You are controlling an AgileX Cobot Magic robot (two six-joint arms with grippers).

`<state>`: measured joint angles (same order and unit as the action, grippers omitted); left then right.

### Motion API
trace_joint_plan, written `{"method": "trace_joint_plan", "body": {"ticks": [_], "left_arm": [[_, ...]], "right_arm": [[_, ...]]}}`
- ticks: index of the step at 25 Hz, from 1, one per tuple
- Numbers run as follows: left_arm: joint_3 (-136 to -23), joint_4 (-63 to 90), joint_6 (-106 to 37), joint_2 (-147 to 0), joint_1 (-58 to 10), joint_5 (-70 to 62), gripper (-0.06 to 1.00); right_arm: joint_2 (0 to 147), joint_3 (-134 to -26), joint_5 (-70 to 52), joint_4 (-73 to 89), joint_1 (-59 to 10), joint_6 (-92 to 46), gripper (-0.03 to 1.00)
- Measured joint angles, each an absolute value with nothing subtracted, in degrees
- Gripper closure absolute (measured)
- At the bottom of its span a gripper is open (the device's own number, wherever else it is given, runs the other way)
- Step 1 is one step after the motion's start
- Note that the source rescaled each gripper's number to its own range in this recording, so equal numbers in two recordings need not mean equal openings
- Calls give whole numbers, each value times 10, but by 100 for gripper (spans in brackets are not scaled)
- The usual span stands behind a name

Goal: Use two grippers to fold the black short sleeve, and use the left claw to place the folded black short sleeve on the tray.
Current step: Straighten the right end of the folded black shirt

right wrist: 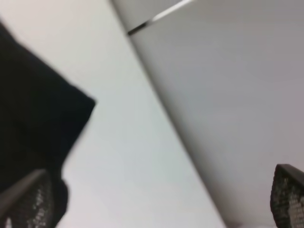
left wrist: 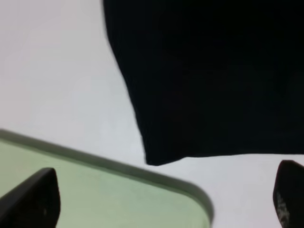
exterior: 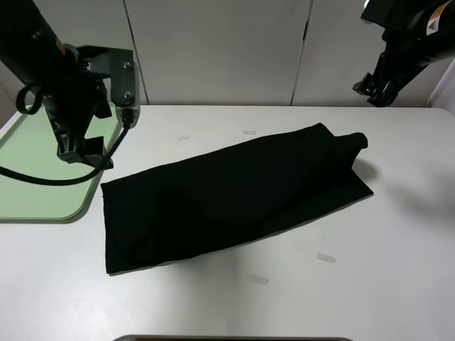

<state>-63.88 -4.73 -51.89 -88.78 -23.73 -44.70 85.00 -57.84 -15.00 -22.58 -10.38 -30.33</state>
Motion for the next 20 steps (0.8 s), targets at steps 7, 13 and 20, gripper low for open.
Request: {"method": "trace_joint_plan", "body": {"ticks": [7,13,20], "left_arm": [[-639,-38,-519,-753,-245,-420,-5],[-639,-33,-486,-598,-280,-453,-6],[-639,-9,-352,-391,-287,-483,-6]], "right_arm": [[819,-579,-143,-222,-104,-288,-3],[818,-579,-141,-220,-104,-267,-3],[818,-579,-141,-219,-104,-266,-3]]}}
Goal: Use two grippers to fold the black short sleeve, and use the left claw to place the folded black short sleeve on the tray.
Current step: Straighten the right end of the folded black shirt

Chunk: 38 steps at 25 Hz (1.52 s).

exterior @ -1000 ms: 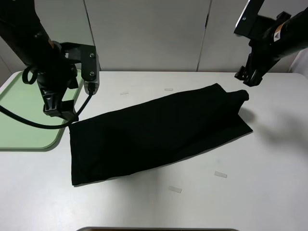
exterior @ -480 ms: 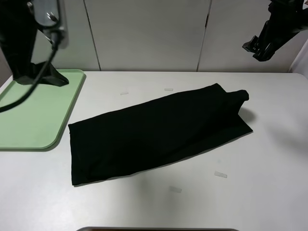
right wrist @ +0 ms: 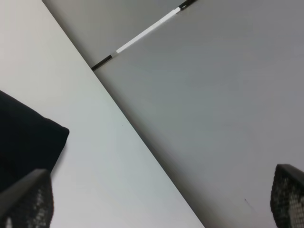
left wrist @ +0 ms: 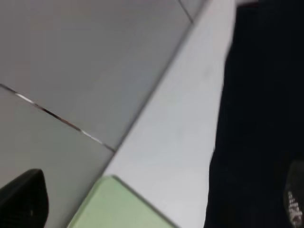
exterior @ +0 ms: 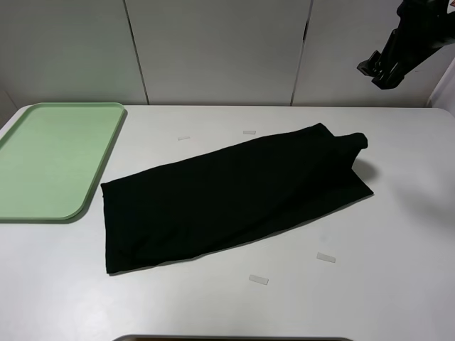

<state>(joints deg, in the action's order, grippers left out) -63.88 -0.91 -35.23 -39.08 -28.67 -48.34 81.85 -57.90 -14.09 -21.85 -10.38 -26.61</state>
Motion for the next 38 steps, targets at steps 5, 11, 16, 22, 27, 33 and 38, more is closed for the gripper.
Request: {"method": "trace_joint_plan", "body": {"ticks": [5,11,16,22,27,33,38], "left_arm": [[-639,0,-260,-312,-287,-483,-6],[-636,0,-208,-242,-287,-483,-6],[-568,-13,-200,-148,-287,-464,-6],[-444,-27,-113,-22,-287,-437,-6],[-391,-43,-78,3,-287,-507,-6],[-341,-24,-76,3,-287,-576,-6],[-297,22,-82,4,-287,-585,-6]], "right_arm": [[818,-579,-141,-206,-104,-266,-3],[818,-579,-141,-199,-104,-266,-3],[817,-579,-144,-184,-104,-265,-3],[806,-579,-147,-167,-104,-265,-3],[802,-579,-147,-129,-104,-262,-3],[802,-579,-164,-78,-104,-257,-3],[802,-579,-202,-23,-104,-257,-3]]}}
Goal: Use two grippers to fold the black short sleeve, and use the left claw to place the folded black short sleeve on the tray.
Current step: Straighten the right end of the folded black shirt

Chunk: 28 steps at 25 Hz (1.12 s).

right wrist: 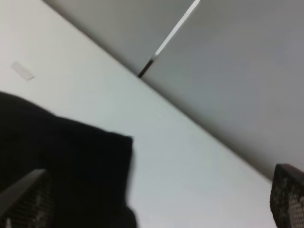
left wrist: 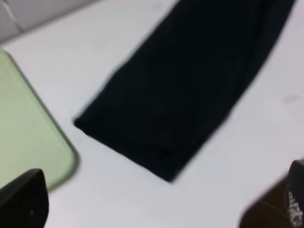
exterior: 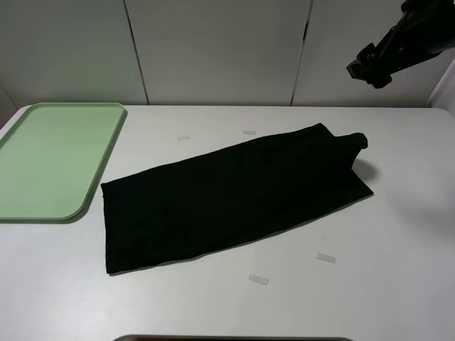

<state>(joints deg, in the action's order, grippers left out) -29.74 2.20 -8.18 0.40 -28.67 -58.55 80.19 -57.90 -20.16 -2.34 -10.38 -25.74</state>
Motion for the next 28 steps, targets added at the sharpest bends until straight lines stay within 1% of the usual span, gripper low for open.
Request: {"method": "trace_joint_plan", "body": {"ticks": [9,15,17,20,28], "left_arm": [[-284,28,-107,4,-287,-607,-6],[-284,28,-107,4,-287,-607,-6],[-284,29,-107,4,-274,-607,-6],[-284,29,-108,4,-230,-607,-6],[-284,29,-108,4,-64,-607,-6]], "right_arm": [[802,-579,-301,47,-104,-257,-3],[802,-579,-311,58,-104,-257,-3],[802,-579,-310,58,-104,-256,-3],[814,-579,-312,64,-104,-240,-3],[872,-579,-328,94,-104,-216,-3]]}}
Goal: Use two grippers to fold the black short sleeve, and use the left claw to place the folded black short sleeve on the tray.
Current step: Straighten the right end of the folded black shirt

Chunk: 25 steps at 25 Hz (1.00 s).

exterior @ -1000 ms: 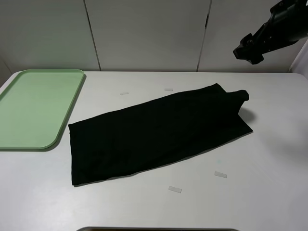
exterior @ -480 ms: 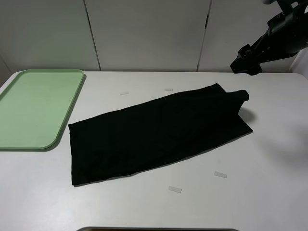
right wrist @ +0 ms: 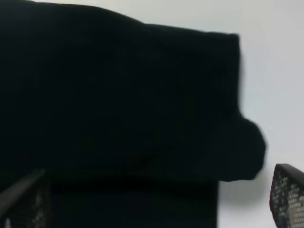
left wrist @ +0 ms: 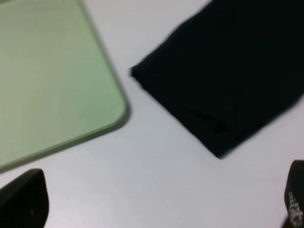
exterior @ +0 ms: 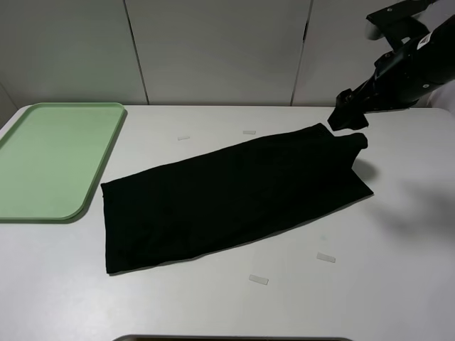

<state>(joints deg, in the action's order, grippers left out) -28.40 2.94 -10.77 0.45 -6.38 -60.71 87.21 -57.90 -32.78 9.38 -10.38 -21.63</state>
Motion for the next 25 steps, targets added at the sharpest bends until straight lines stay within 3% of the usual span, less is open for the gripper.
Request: {"method": "trace_joint_plan", "body": {"ticks": [5,17,25], "left_arm": [[-284,29,-108,4,-16,-607,-6],[-284,29,-108,4,-14,-607,-6],[-284,29,-108,4,-14,-607,-6]], "right_arm": [[887,-579,-315,141,-104,-206,-3],[930,-580,-280,153,-104,-208,-3],[1019,-600,-194,167,-84,-187,-3]]}}
